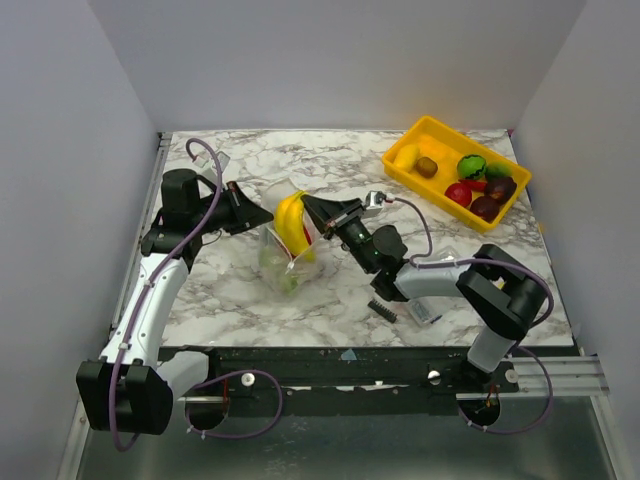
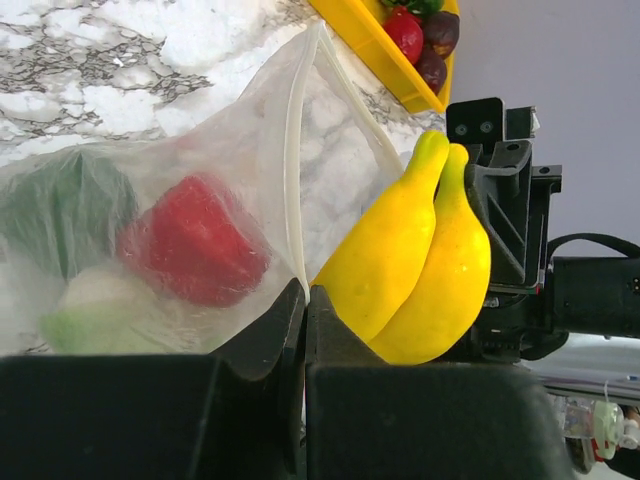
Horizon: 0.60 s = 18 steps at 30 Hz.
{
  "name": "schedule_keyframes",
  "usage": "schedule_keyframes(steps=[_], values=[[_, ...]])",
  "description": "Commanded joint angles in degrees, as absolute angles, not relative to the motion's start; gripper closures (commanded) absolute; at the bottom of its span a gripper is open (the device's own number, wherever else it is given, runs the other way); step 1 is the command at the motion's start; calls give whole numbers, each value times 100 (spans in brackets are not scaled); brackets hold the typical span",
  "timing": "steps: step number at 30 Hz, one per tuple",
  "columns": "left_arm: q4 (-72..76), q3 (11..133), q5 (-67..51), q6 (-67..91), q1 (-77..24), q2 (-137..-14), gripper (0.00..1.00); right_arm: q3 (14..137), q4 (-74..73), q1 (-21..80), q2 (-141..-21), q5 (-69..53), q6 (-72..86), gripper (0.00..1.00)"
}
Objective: Place the food in the zip-top bag and seal the zipper
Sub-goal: Place the fake fruit in the zipper food storage bag.
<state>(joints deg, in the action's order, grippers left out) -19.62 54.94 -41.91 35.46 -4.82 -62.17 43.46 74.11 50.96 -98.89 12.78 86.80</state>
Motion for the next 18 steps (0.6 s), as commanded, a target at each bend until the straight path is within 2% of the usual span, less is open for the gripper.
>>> schedule_keyframes(steps=[1, 8, 18], values=[[-1862, 5595, -4293, 3349, -492, -6145, 100, 4716, 5845, 5168, -9701, 861, 8165, 100], [-1867, 5527, -4178, 3168, -492, -6024, 100, 5641, 4061, 5174, -9732, 750, 7173, 100], [-2291, 5563, -3563, 2842, -492, -5838, 100, 5746, 3397, 5172, -9710, 690, 6458, 100]])
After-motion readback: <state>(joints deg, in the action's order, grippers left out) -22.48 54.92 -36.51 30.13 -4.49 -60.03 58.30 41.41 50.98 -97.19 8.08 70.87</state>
